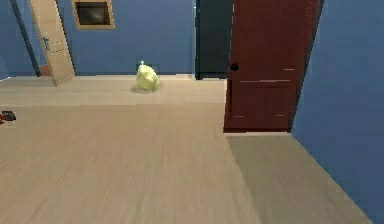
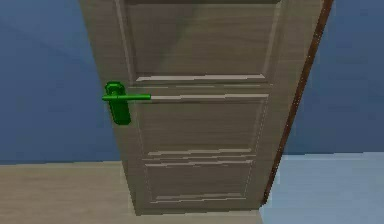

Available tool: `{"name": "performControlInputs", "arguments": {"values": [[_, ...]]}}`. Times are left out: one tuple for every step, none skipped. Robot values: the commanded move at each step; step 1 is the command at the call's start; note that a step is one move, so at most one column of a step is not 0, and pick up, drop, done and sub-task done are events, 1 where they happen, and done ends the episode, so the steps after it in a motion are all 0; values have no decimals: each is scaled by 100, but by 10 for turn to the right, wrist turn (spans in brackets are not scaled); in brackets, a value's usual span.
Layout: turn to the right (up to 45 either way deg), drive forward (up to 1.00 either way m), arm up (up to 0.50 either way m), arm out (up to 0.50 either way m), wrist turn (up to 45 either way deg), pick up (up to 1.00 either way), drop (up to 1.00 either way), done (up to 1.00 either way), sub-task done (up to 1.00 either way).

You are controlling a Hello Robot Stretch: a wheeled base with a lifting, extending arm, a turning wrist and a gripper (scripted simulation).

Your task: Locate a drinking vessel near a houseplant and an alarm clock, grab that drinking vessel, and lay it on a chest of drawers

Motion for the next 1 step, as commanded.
{"name": "performControlInputs", "arguments": {"values": [[-30, 0, 0, 0, 0, 0, 0, 0, 0]]}}
